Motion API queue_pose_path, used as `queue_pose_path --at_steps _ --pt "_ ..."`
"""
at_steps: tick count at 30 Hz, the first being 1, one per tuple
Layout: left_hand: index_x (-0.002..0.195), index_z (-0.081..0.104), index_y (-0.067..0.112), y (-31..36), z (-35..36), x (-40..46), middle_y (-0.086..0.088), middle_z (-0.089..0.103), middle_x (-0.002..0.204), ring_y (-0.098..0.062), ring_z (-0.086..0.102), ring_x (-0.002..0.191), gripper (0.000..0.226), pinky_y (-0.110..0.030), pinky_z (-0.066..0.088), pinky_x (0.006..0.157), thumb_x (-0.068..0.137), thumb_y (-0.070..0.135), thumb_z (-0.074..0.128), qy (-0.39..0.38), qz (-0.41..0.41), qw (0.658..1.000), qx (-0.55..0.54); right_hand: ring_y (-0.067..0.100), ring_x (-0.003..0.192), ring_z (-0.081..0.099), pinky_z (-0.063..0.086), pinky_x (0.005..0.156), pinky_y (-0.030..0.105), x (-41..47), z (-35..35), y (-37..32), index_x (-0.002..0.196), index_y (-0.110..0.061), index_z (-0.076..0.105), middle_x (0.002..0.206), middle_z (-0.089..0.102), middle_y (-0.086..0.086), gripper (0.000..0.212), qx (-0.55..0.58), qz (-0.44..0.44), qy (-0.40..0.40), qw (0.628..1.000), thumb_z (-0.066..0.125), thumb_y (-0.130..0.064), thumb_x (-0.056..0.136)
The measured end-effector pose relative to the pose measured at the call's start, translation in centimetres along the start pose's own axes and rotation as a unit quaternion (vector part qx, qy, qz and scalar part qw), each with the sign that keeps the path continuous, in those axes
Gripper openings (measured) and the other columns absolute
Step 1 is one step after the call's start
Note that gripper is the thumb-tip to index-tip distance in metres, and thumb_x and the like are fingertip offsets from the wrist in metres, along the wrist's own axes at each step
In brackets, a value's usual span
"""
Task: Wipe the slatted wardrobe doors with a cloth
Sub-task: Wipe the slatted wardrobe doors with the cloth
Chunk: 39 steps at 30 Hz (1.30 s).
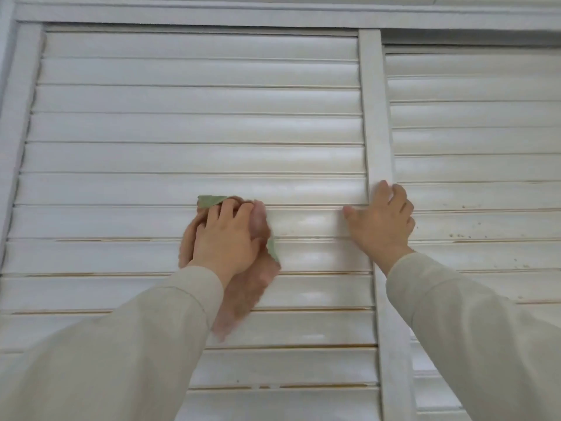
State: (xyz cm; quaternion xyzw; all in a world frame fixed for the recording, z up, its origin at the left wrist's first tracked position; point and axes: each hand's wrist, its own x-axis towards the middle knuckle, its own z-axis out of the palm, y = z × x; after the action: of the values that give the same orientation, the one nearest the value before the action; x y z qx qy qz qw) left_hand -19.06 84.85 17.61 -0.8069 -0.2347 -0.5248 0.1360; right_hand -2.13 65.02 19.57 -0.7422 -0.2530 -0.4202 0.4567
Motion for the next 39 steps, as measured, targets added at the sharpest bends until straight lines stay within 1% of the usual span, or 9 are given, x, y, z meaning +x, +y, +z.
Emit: queue_pose_path --at_steps 2,7,11,16,21,25,30,35,39 --pt "0.141 0.032 0.034 0.4 0.0 -0.1 0.0 0.032 0.141 -0.03 0.034 0.129 0.061 -0.051 0.04 0.102 0.086 0.045 0.056 -0.008 -0.014 1.0 -0.016 0.042 0.138 0.026 0.026 0.11 0.052 0.1 0.0 1.8 0.156 -0.017 0.006 0.153 0.019 0.017 0.087 0.1 0.093 -0.069 0.988 0.056 -0.051 0.092" --pt "0.142 0.024 0.038 2.2 0.3 0.3 -0.005 0.026 0.141 -0.035 0.027 0.129 0.066 -0.055 0.036 0.103 0.085 0.046 0.056 -0.032 -0.051 0.998 -0.017 0.042 0.131 0.038 0.031 0.111 0.051 -0.5 0.8 4.3 0.156 -0.023 0.004 0.147 0.026 0.02 0.075 0.183 0.097 -0.09 0.974 0.048 -0.044 0.098" --pt "0.145 0.016 0.042 5.6 1.2 0.5 -0.004 0.024 0.142 -0.035 0.027 0.125 0.073 -0.056 0.033 0.103 0.084 0.05 0.056 -0.041 0.033 0.999 -0.003 0.045 0.129 0.041 0.033 0.109 0.054 -0.2 1.2 4.2 0.156 -0.022 0.004 0.147 0.027 0.02 0.072 0.166 0.092 -0.094 0.977 0.045 -0.042 0.1" --pt "0.153 0.006 0.047 11.6 3.8 0.0 0.001 0.014 0.155 -0.03 0.016 0.136 0.075 -0.056 0.012 0.115 0.09 0.058 0.046 -0.072 0.186 0.979 0.051 0.044 0.131 0.039 0.031 0.11 0.053 0.2 1.2 4.6 0.156 -0.023 0.0 0.149 0.024 0.019 0.073 0.155 0.088 -0.113 0.978 0.044 -0.043 0.1" --pt "0.155 -0.001 0.046 12.3 3.9 1.0 0.007 0.008 0.163 -0.025 0.004 0.148 0.077 -0.048 0.003 0.119 0.094 0.06 0.043 -0.094 0.251 0.962 0.041 0.044 0.129 0.041 0.034 0.108 0.055 0.0 1.0 4.4 0.155 -0.025 -0.002 0.148 0.025 0.019 0.077 0.144 0.089 -0.117 0.979 0.045 -0.048 0.099" --pt "0.156 0.001 0.041 9.0 3.9 0.9 0.003 0.023 0.16 -0.025 0.023 0.145 0.074 -0.048 0.02 0.114 0.094 0.071 0.028 -0.054 0.068 0.996 -0.015 0.043 0.128 0.042 0.034 0.107 0.055 0.0 0.9 4.3 0.155 -0.024 -0.006 0.149 0.023 0.018 0.076 0.133 0.091 -0.133 0.978 0.043 -0.042 0.1" --pt "0.154 -0.017 0.039 11.0 4.3 1.8 0.012 0.0 0.162 -0.027 0.0 0.149 0.076 -0.059 0.009 0.114 0.096 0.064 0.025 -0.016 -0.068 0.993 -0.091 0.044 0.131 0.037 0.031 0.109 0.054 0.5 0.9 4.7 0.155 -0.025 -0.009 0.153 0.018 0.017 0.077 0.139 0.088 -0.152 0.975 0.042 -0.041 0.1" --pt "0.155 -0.009 0.044 15.9 5.0 2.2 0.011 0.004 0.164 -0.029 0.014 0.146 0.062 -0.057 0.009 0.113 0.103 0.051 0.024 -0.048 0.139 0.989 -0.033 0.042 0.132 0.038 0.033 0.11 0.053 0.3 0.7 4.8 0.155 -0.025 -0.011 0.151 0.018 0.018 0.087 0.148 0.081 -0.162 0.972 0.05 -0.04 0.095" --pt "0.155 0.0 0.049 14.9 4.7 2.0 0.013 0.009 0.164 -0.024 0.007 0.149 0.055 -0.05 -0.003 0.116 0.104 0.052 0.021 -0.086 0.199 0.976 -0.023 0.042 0.131 0.038 0.033 0.11 0.053 0.0 0.4 4.8 0.155 -0.024 -0.012 0.149 0.019 0.018 0.096 0.137 0.073 -0.165 0.974 0.058 -0.044 0.091"
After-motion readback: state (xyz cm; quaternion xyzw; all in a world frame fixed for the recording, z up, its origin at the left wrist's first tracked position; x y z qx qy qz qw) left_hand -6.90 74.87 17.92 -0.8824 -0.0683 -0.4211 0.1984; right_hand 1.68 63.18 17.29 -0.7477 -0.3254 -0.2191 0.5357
